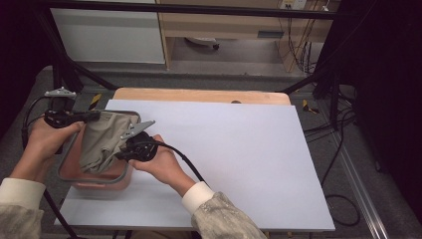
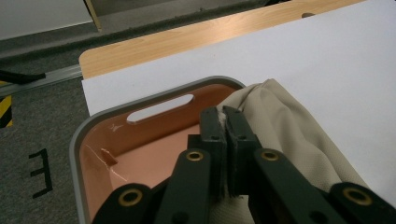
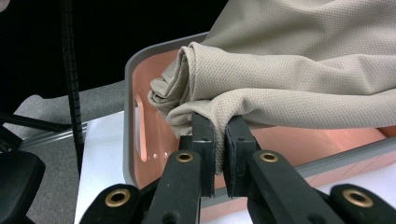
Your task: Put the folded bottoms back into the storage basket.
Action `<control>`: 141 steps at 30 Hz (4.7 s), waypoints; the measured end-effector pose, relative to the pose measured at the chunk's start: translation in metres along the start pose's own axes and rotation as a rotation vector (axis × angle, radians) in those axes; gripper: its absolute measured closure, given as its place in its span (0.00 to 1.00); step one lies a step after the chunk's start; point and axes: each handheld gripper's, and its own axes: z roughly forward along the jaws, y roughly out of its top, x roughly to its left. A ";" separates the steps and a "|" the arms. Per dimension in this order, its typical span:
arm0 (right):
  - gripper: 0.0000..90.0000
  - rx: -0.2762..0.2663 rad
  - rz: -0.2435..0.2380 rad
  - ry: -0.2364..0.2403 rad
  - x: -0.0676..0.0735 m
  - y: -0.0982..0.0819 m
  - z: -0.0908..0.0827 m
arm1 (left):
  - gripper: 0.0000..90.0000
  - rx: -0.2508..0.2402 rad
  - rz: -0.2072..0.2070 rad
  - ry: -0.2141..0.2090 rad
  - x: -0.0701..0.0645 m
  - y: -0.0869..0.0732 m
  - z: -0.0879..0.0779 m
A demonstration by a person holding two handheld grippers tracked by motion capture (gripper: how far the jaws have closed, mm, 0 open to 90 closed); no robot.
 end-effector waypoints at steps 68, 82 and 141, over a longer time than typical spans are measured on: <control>0.22 -0.016 -0.020 -0.271 0.001 -0.008 -0.093 | 0.47 -0.077 0.042 0.093 -0.043 -0.023 0.004; 0.07 -0.048 0.055 -0.411 -0.023 -0.025 -0.132 | 0.25 -0.127 0.109 0.083 -0.091 -0.029 0.000; 0.08 -0.166 0.261 -0.651 -0.068 -0.130 -0.308 | 0.08 -0.142 0.072 0.006 -0.141 -0.084 0.019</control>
